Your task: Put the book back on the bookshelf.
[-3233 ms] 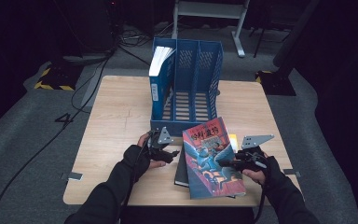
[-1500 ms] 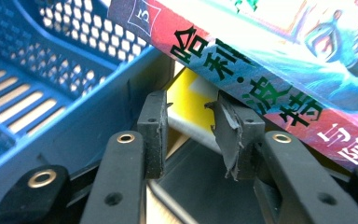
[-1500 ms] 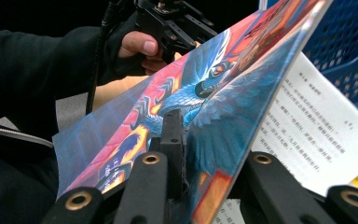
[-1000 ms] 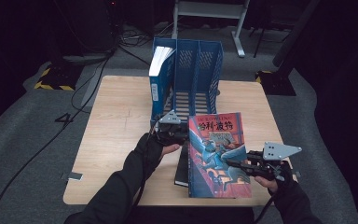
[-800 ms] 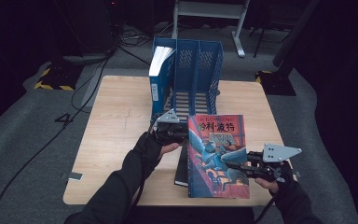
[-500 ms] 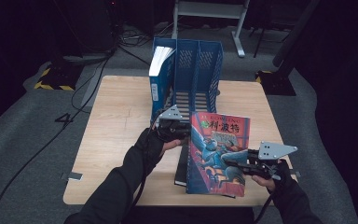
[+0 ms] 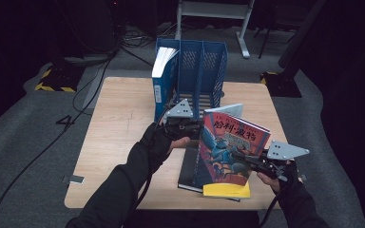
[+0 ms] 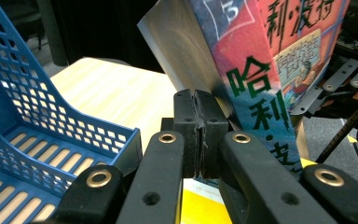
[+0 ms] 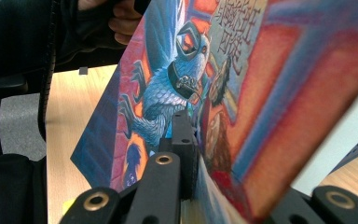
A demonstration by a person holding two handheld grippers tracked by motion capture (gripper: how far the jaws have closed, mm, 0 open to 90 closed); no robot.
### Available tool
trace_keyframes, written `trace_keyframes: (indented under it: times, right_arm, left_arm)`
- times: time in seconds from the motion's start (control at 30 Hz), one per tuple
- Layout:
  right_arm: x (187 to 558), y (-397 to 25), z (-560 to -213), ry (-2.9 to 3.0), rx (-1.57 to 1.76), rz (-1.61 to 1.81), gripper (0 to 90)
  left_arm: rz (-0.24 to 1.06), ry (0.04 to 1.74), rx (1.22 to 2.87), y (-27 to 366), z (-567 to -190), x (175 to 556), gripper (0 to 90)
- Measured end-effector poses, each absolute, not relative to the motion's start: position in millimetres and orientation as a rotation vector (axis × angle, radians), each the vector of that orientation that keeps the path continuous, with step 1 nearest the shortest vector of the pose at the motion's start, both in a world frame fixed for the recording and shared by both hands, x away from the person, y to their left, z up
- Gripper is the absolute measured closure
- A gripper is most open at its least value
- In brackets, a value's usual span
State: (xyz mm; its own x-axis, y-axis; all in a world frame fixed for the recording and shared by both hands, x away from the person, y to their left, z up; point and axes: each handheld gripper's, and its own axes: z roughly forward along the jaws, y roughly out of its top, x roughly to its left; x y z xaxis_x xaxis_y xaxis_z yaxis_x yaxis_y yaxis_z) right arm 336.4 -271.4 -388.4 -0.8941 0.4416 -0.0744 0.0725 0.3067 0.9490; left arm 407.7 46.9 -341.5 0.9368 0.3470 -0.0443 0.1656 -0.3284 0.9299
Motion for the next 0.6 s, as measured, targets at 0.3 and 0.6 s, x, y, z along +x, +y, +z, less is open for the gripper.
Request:
trace_keyframes:
  times: [0.3,0.6]
  right_arm:
    - [329,-269,-389,2.235,0.433,1.593,84.8]
    - [320,-270,-389,2.227,0.391,1.597,85.3]
  left_arm:
    - [0.214,0.362,1.888,52,-338,395,86.7]
    - [0.245,0.382,1.856,58,-339,384,80.1]
